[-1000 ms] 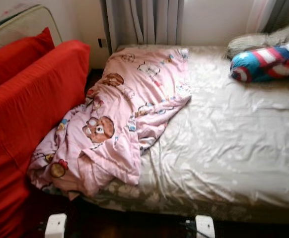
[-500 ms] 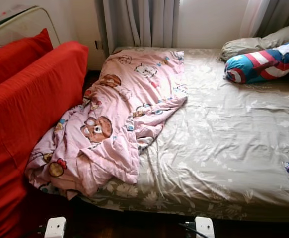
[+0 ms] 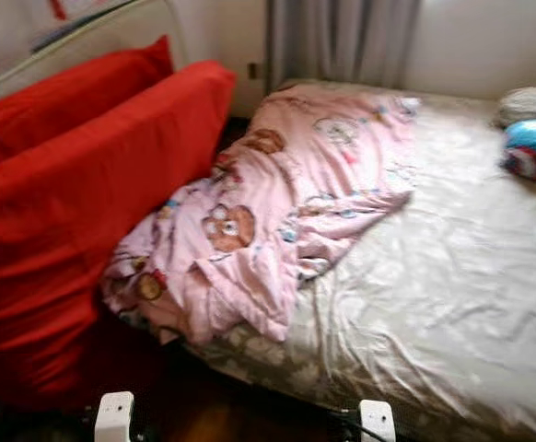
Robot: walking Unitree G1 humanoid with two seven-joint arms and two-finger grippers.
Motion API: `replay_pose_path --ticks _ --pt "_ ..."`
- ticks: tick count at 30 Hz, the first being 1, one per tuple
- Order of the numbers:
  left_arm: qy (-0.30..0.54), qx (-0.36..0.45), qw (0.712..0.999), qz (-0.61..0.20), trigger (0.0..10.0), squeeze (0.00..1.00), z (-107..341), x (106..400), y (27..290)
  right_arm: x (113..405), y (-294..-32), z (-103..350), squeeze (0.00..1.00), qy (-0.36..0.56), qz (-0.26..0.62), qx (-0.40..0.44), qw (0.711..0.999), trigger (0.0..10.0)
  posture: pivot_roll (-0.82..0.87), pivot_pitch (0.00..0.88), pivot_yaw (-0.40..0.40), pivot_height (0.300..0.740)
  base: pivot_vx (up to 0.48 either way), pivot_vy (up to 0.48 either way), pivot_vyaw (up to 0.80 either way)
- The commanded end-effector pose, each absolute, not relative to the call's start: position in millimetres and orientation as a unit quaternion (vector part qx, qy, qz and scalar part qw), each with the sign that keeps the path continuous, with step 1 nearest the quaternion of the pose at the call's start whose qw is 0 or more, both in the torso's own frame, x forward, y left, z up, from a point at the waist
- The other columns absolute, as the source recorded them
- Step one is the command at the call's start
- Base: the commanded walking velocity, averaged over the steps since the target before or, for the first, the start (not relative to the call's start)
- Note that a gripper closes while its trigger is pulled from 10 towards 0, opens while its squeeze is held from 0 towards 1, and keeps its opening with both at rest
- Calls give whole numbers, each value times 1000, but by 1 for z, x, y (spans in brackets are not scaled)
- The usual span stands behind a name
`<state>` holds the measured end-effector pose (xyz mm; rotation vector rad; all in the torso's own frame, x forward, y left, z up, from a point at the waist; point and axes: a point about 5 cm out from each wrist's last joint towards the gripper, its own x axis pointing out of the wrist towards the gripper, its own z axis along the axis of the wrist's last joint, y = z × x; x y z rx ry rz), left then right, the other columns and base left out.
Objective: Clean up the room
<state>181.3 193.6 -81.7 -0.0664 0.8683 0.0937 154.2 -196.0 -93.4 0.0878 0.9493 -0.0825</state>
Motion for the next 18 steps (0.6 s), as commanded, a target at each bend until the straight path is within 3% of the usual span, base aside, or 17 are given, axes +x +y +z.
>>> replay_pose_path --ticks 1,12,18 --pt "433 -25 899 53 10000 0 -84 176 200 153 -192 -95 0 459 -37 50 886 10000 -29 53 29 740 0 0 800" --pt "438 -23 897 51 10000 0 -85 173 203 152 -191 -95 0 458 -36 55 887 10000 -35 37 35 740 0 0 800" --pt "438 -25 896 59 10000 0 -85 169 210 151 -191 -95 0 455 -41 64 887 10000 -35 31 34 740 0 0 142"
